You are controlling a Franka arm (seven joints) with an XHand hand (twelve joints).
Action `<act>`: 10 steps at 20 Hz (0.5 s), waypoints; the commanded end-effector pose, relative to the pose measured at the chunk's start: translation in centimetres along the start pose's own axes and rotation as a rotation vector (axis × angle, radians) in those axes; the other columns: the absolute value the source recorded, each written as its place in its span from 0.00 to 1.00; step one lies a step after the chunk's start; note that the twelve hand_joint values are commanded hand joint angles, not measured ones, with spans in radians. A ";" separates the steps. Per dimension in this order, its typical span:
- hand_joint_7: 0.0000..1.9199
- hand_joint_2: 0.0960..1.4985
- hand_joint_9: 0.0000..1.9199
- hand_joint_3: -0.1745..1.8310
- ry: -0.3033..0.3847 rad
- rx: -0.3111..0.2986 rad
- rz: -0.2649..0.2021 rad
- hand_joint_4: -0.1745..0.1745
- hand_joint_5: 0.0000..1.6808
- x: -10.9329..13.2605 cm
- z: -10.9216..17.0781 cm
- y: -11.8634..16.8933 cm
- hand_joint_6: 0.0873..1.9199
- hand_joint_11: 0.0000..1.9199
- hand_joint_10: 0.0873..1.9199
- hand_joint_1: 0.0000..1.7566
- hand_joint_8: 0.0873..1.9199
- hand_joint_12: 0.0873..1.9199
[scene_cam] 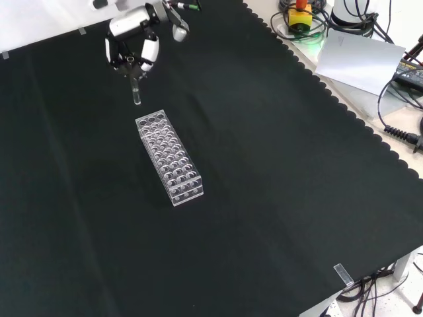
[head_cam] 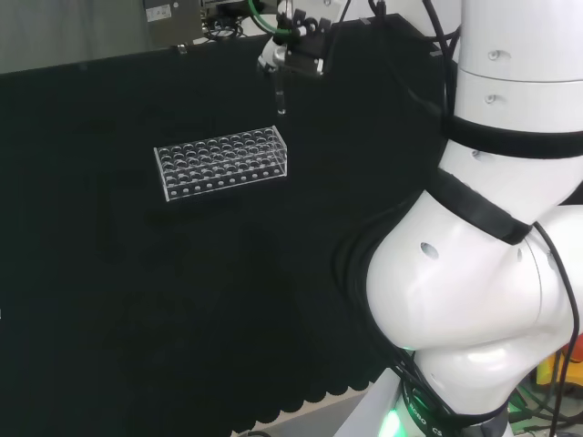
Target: Shake the test tube.
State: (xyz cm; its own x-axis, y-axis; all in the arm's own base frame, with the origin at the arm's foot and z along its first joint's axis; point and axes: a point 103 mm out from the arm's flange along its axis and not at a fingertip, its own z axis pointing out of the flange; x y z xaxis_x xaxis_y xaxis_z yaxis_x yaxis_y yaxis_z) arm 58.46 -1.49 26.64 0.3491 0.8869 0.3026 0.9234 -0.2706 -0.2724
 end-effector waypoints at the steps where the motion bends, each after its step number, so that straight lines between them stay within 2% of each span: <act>1: 0.84 0.44 0.80 0.37 0.019 -0.025 -0.027 0.00 0.74 1.4 -2.4 -0.8 0.32 0.59 0.32 0.69 0.34 0.50; 5: 0.84 0.44 0.80 0.37 0.023 -0.021 -0.051 0.00 0.74 3.1 -2.6 -1.7 0.32 0.59 0.32 0.69 0.34 0.50; 10: 0.84 0.44 0.80 0.37 0.040 -0.001 -0.115 0.00 0.74 7.4 -2.0 -3.2 0.32 0.59 0.32 0.69 0.34 0.50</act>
State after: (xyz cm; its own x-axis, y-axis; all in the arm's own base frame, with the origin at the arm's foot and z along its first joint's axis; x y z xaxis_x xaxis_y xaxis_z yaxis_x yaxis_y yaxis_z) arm 58.49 1.71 30.47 0.2907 0.8940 0.3411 0.9469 -0.2177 -0.2365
